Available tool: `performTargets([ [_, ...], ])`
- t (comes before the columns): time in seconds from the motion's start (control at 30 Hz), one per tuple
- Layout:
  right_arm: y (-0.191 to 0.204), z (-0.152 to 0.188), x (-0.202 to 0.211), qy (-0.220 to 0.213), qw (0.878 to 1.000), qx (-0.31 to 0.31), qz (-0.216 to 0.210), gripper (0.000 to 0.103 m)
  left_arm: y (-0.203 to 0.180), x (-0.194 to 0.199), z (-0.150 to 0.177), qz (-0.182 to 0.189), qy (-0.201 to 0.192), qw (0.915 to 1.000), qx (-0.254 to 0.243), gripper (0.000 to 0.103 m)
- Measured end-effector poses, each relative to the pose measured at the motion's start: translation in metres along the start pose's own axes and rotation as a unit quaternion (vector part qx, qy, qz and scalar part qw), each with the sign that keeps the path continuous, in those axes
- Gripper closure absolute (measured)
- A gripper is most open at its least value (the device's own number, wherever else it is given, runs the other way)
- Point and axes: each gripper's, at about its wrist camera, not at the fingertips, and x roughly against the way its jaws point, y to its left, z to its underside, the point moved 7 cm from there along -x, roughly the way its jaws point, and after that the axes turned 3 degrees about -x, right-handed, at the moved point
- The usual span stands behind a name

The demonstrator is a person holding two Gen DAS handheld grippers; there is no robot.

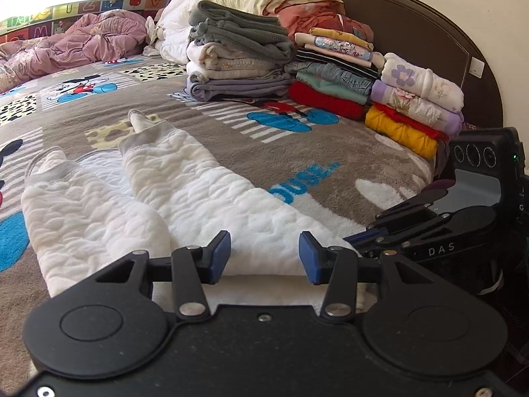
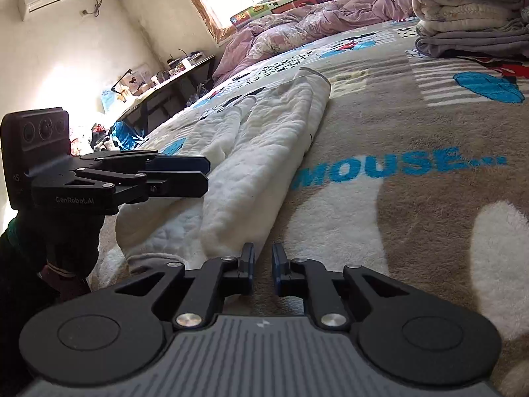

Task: Fold clothes
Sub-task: 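Release the cuff with the right gripper and smooth the bundle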

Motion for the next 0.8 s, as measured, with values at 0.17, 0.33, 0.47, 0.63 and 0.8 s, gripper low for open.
performTargets([
  [0.17,0.002,-0.005,0.013,-0.021,1.000,0.004,-0.018,0.088,-0.010,0.005,-0.001,0.024,-0.008,0.9996,-0.010,0.059],
  [0.33,0.014,0.010,-0.005,0.010,0.998,0.059,-0.014,0.088,-0.005,-0.012,0.012,0.003,0.030,0.9993,-0.022,0.059],
  [0.47,0.026,0.012,-0.009,0.010,0.993,0.115,0.009,0.088,-0.004,-0.013,0.014,0.001,0.029,0.9993,-0.022,0.059],
  [0.63,0.023,0.019,-0.009,0.019,0.993,0.115,0.013,0.088,-0.005,-0.017,0.015,-0.007,0.034,0.9991,-0.025,0.059],
  [0.8,0.019,0.007,0.006,-0.016,0.996,0.082,0.021,0.088,-0.005,-0.010,0.013,-0.017,0.023,0.9994,-0.019,0.059],
])
